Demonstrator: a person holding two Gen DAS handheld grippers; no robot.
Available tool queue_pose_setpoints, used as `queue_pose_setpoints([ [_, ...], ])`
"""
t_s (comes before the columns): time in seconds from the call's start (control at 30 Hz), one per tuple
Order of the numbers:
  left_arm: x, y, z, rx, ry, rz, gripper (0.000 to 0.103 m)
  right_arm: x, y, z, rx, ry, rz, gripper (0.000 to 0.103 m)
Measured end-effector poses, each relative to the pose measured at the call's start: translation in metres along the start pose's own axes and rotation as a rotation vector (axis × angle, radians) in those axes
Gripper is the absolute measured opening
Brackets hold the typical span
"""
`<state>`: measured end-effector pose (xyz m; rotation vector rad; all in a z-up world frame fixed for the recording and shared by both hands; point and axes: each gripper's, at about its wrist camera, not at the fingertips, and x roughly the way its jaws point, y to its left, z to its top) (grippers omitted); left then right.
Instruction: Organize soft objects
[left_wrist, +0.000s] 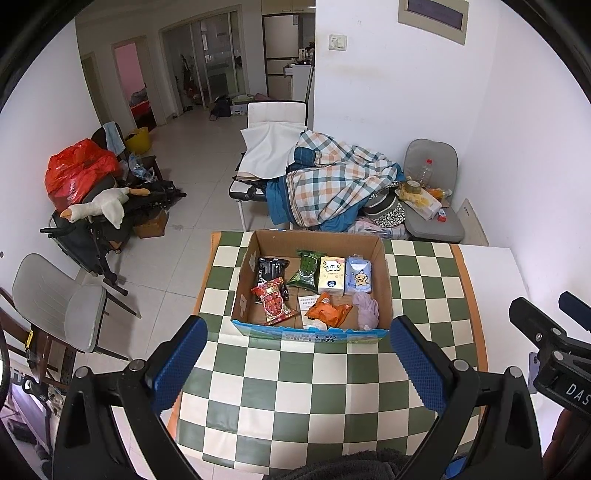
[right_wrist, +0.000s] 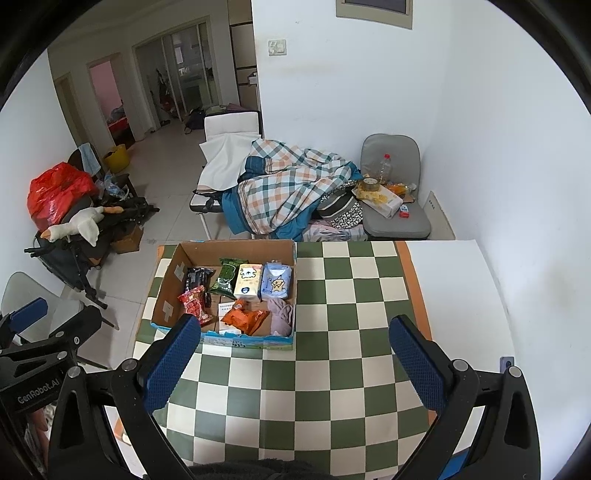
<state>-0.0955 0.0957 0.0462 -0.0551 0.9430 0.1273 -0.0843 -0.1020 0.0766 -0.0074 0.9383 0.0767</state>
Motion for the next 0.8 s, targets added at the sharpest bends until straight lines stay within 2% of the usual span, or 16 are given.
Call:
queue_pose_setpoints([
  [0.8,0.0,0.0035,0.0045,0.001,0.0,-0.002,0.101,-0.0024,-0.0002,0.0097,-0.003,-0.006,-0.001,0.103],
])
